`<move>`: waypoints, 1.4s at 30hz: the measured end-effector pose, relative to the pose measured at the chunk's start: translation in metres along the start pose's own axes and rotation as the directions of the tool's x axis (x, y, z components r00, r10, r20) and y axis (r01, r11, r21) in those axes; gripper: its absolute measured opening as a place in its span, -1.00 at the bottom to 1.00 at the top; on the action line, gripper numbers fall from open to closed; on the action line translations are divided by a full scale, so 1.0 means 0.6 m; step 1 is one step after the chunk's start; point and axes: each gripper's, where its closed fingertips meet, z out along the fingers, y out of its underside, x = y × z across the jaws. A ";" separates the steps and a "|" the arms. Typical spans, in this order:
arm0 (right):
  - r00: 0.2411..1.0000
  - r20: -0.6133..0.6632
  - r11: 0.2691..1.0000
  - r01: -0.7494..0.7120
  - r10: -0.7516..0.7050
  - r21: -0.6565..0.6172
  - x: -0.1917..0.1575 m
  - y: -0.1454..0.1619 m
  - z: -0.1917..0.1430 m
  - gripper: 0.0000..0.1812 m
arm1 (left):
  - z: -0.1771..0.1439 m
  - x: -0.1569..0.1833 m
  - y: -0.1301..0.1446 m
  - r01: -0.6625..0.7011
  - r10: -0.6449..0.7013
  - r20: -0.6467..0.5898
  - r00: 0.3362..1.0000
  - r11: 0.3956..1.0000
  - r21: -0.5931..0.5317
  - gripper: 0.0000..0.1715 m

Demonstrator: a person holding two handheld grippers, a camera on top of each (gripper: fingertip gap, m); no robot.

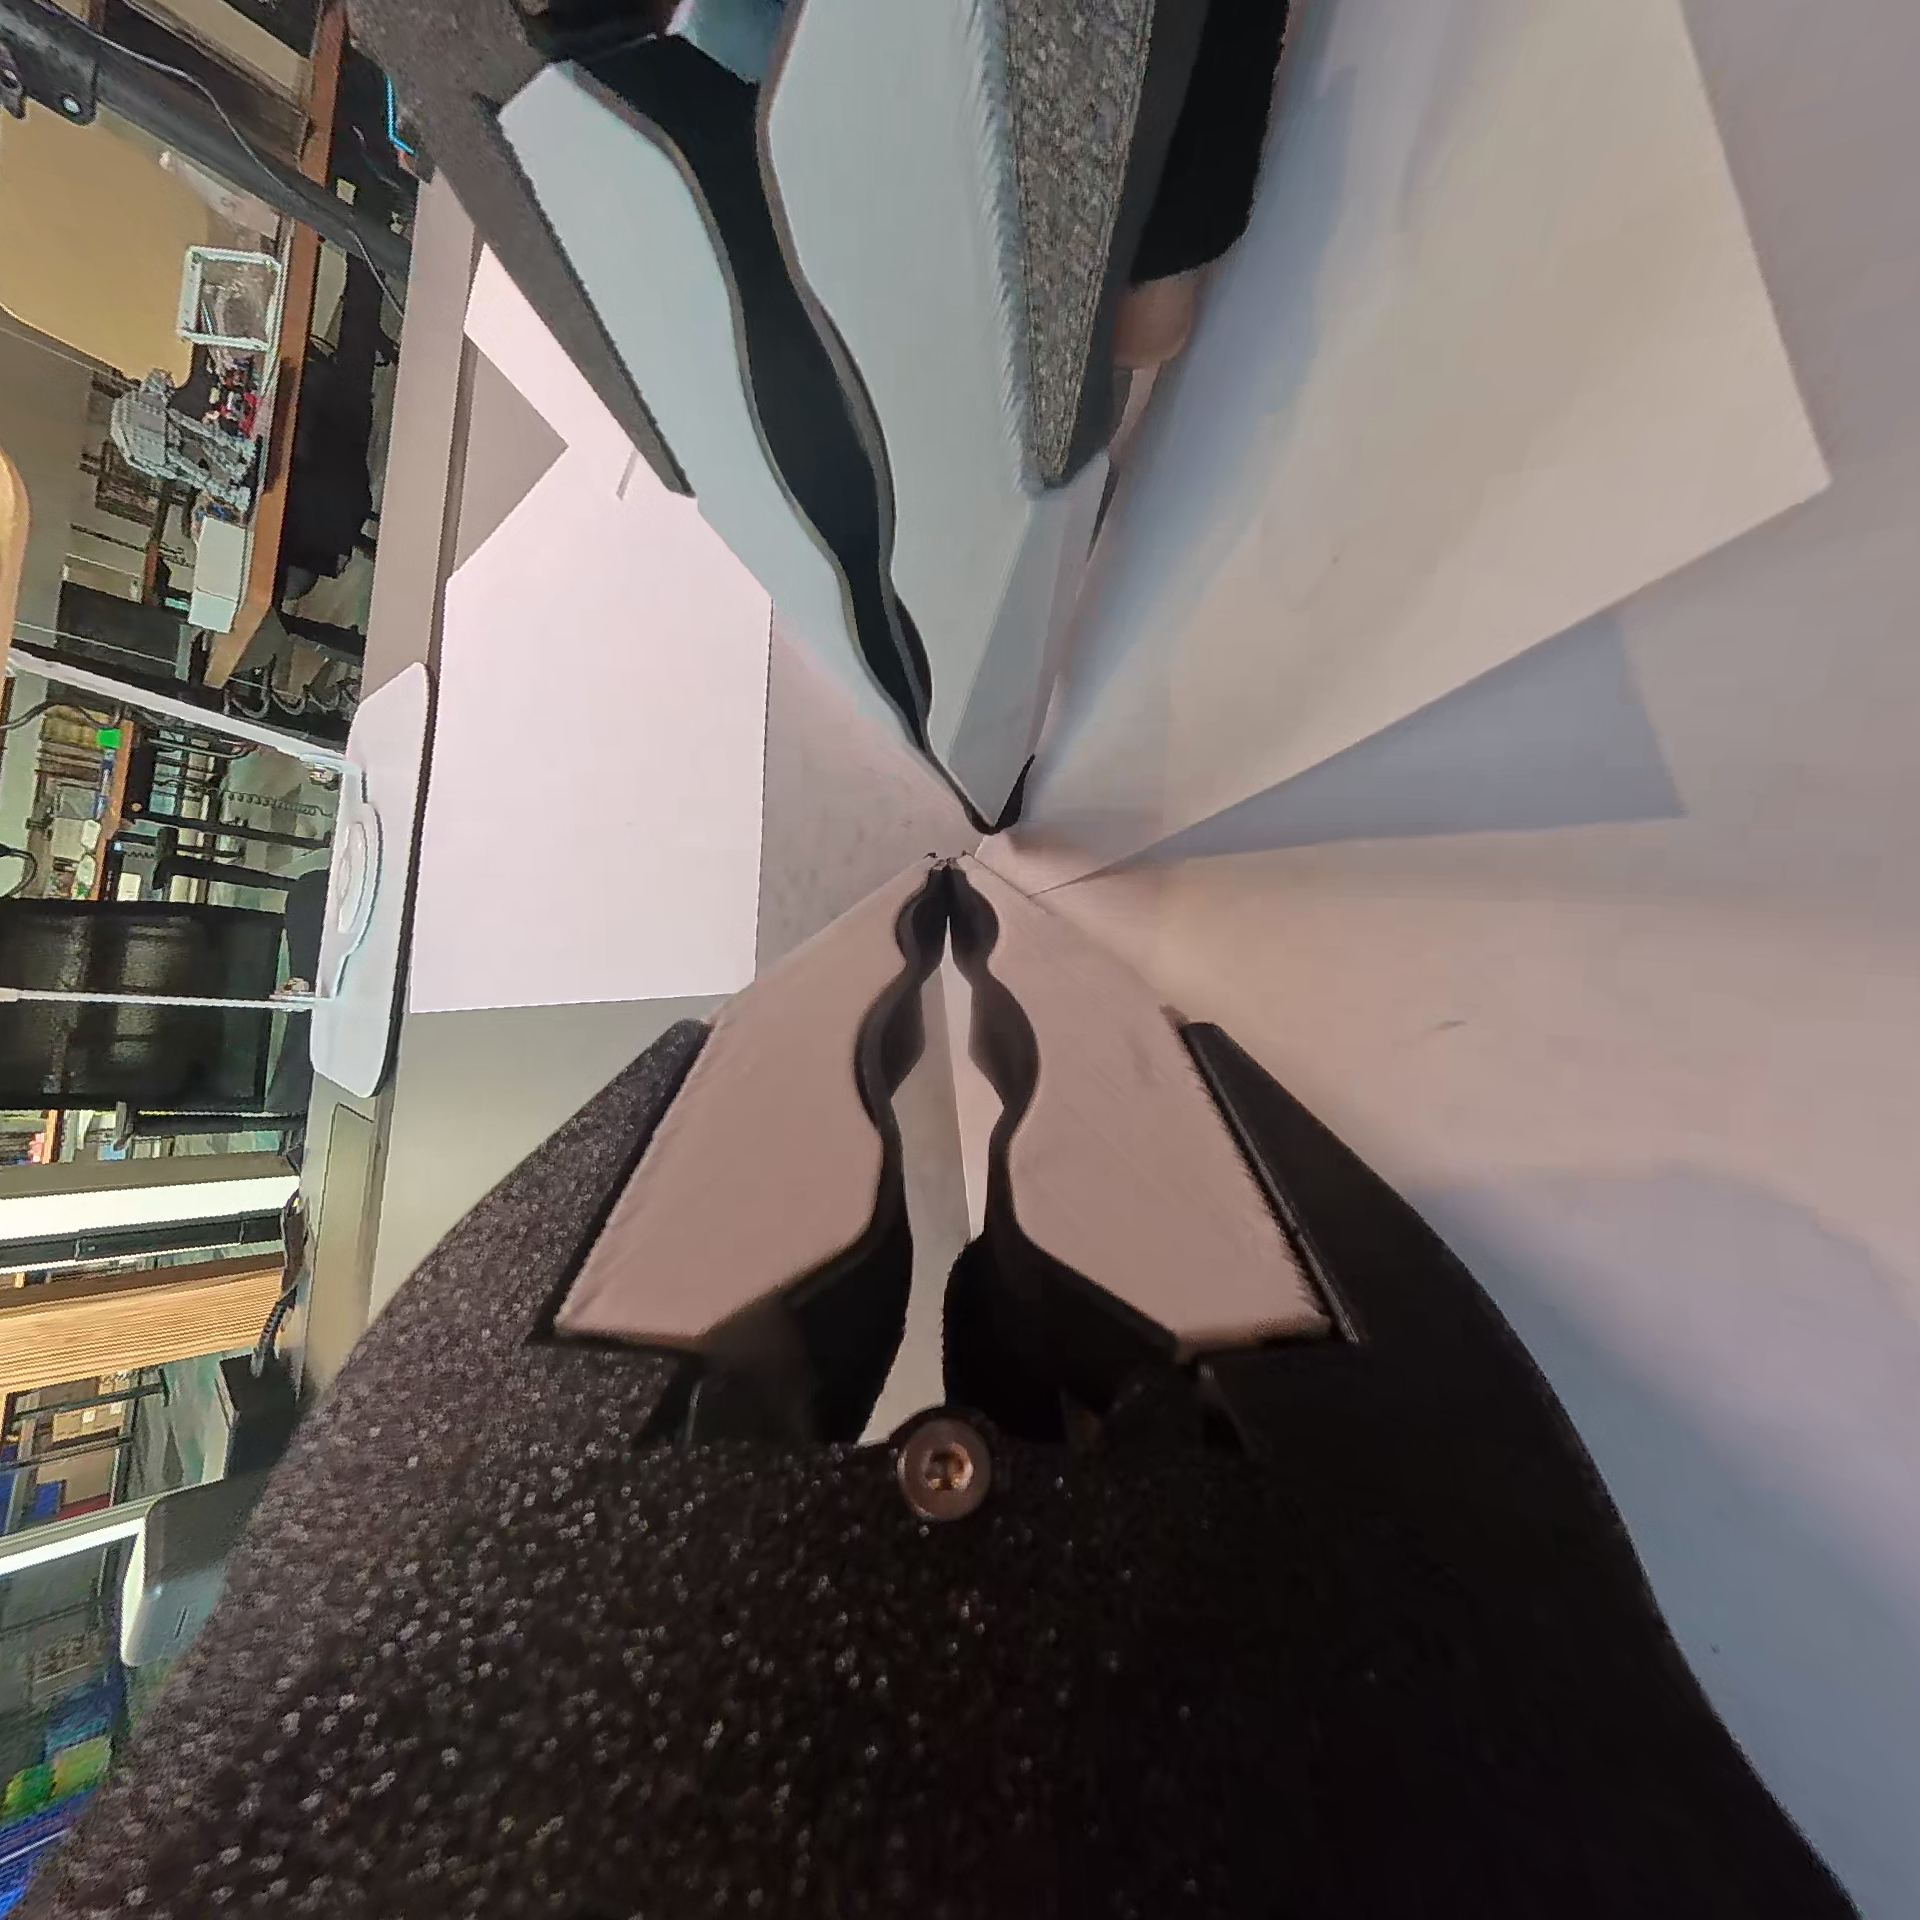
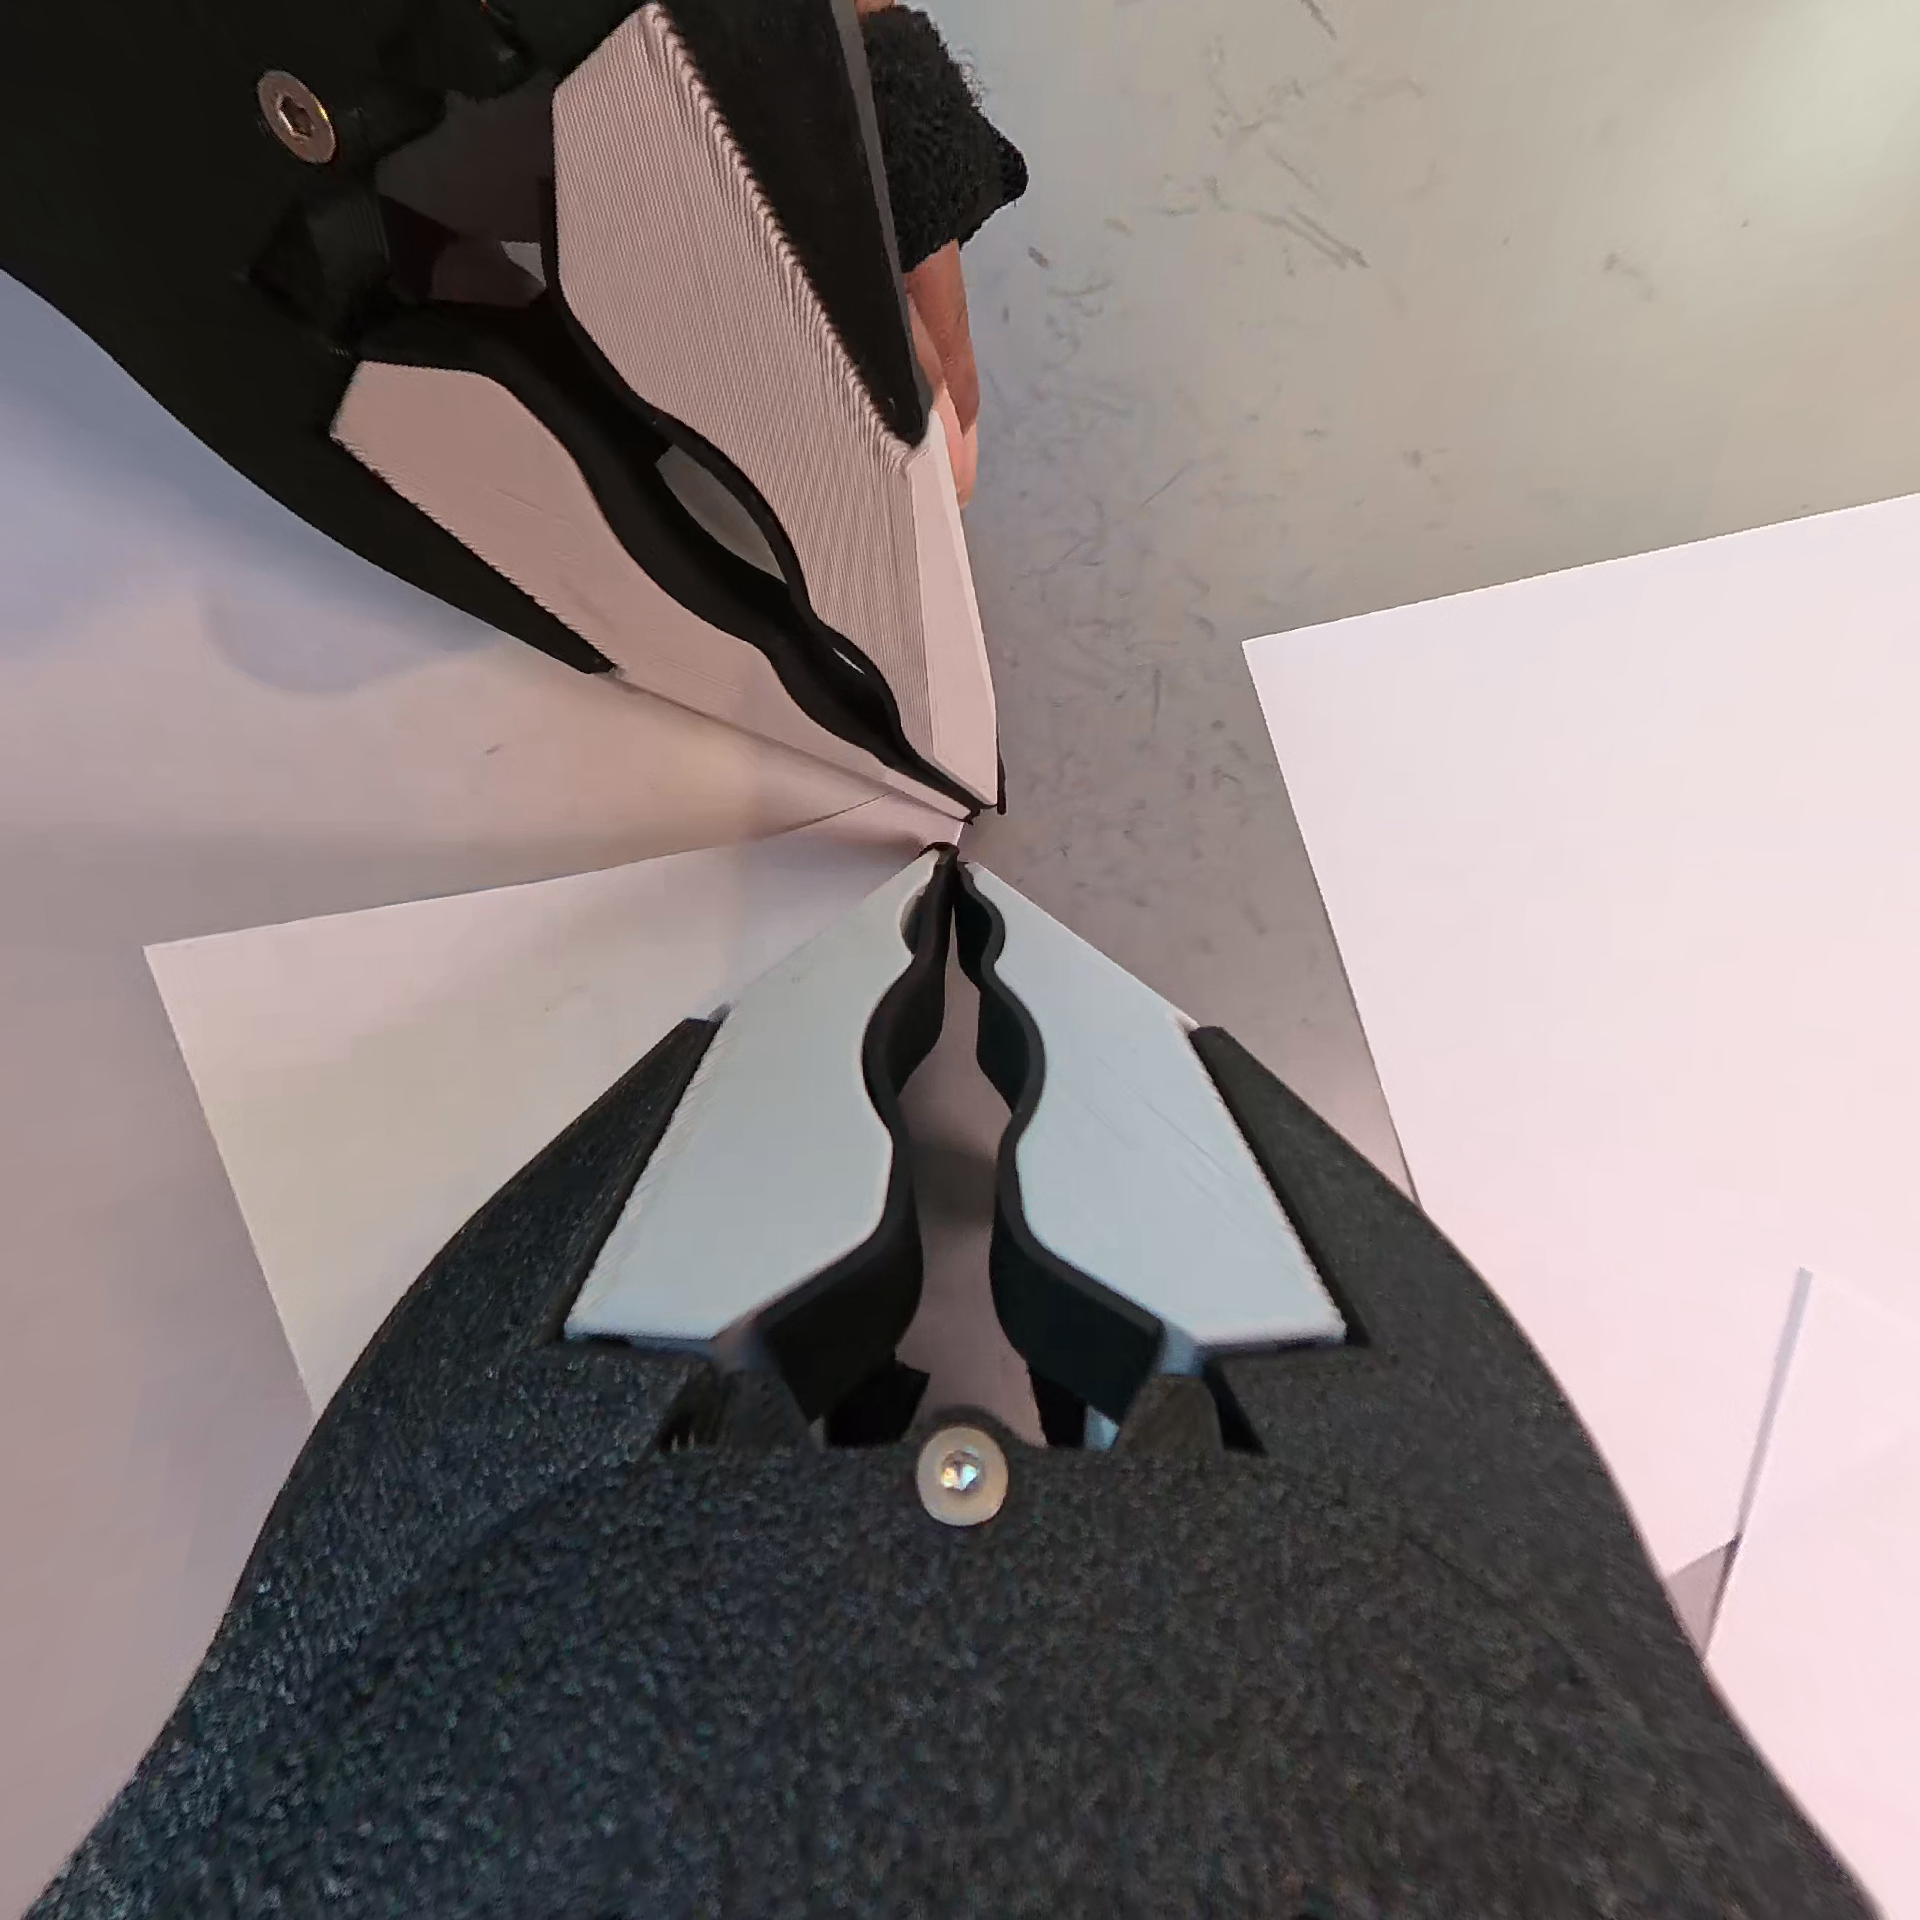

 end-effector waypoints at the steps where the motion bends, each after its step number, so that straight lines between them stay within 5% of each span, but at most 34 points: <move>1: 1.000 0.007 1.000 -0.006 0.006 0.004 0.000 0.001 -0.001 -1.00 | 0.000 0.000 0.000 0.001 -0.001 0.001 1.000 1.000 -0.001 -1.00; 8: 1.000 -0.009 1.000 0.025 -0.025 -0.012 -0.004 0.004 -0.005 -1.00 | 0.000 0.002 0.000 0.016 -0.016 0.005 1.000 1.000 -0.014 -1.00; 16: 0.982 0.102 0.986 -0.164 0.160 0.031 0.005 -0.008 -0.020 -1.00 | 0.000 0.003 -0.001 0.022 -0.022 0.002 1.000 1.000 -0.010 -1.00; 29: 0.962 0.255 0.983 -0.048 0.093 -0.177 -0.014 0.008 -0.009 -1.00 | -0.001 0.005 -0.001 0.023 -0.023 0.003 1.000 1.000 -0.010 -1.00; 35: 0.955 0.252 0.987 -0.156 0.158 -0.029 -0.001 -0.004 -0.022 -1.00 | -0.001 0.005 -0.002 0.026 -0.026 -0.001 1.000 1.000 -0.007 -1.00; 38: 0.884 0.373 0.933 -0.342 0.280 0.110 0.003 -0.031 -0.070 -1.00 | -0.001 0.005 -0.002 0.029 -0.029 -0.004 1.000 1.000 -0.006 -1.00; 42: 0.835 0.433 0.898 -0.425 0.339 0.118 0.000 -0.026 -0.106 -0.97 | -0.001 0.004 -0.002 0.025 -0.025 -0.002 1.000 1.000 -0.007 -1.00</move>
